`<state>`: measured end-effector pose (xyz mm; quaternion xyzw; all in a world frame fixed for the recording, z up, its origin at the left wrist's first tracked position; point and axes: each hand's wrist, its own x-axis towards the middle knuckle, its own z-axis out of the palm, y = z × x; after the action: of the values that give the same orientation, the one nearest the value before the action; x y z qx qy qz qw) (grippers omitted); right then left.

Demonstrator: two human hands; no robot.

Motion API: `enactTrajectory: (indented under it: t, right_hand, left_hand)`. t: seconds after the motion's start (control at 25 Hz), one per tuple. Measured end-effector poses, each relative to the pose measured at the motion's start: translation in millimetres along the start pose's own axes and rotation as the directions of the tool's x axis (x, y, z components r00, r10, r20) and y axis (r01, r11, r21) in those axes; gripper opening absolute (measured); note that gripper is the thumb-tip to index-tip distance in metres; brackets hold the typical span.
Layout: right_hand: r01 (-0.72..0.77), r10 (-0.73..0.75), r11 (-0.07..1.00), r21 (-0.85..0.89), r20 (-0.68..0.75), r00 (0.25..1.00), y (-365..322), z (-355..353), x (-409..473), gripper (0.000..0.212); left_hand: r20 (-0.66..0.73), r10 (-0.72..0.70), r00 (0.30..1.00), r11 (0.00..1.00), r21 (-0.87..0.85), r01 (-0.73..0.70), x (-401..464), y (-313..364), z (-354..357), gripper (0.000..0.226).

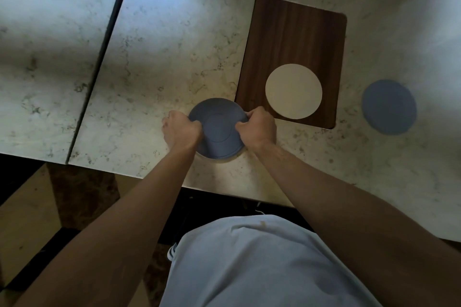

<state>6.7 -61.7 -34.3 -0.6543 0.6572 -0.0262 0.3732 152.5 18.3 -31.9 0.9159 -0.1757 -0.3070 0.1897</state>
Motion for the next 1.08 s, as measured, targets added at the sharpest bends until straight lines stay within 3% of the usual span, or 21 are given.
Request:
enactTrajectory:
  t: [0.08, 0.2, 0.4, 0.68, 0.88, 1.08]
  right_hand:
    - [-0.016, 0.016, 0.999, 0.050, 0.004, 1.000, 4, -3, 2, 0.025]
    - [-0.028, 0.027, 0.986, 0.166, 0.009, 1.000, 12, -11, 8, 0.023]
    - [0.010, 0.018, 0.949, 0.314, -0.088, 0.996, 33, -50, 29, 0.021]
    - [-0.007, 0.067, 0.957, 0.290, -0.198, 0.978, 71, -117, 85, 0.019]
    - [-0.047, 0.100, 0.964, 0.261, -0.193, 0.976, 83, -135, 117, 0.018]
    - [-0.081, 0.130, 0.965, 0.248, -0.190, 0.973, 96, -137, 135, 0.020]
  left_hand:
    - [-0.037, 0.002, 0.999, 0.996, -0.087, -0.006, -4, 3, 0, 0.008]
    - [-0.078, -0.014, 0.997, 0.976, -0.217, -0.003, -12, 16, 3, 0.015]
    - [-0.017, 0.057, 0.998, 0.966, -0.250, -0.060, -15, 63, 20, 0.019]
    - [0.171, 0.125, 0.977, 0.967, -0.243, -0.081, -19, 138, 61, 0.016]
    - [0.156, 0.152, 0.976, 0.975, -0.185, -0.122, -7, 169, 85, 0.029]
    - [0.137, 0.137, 0.981, 0.979, -0.167, -0.113, 5, 180, 101, 0.026]
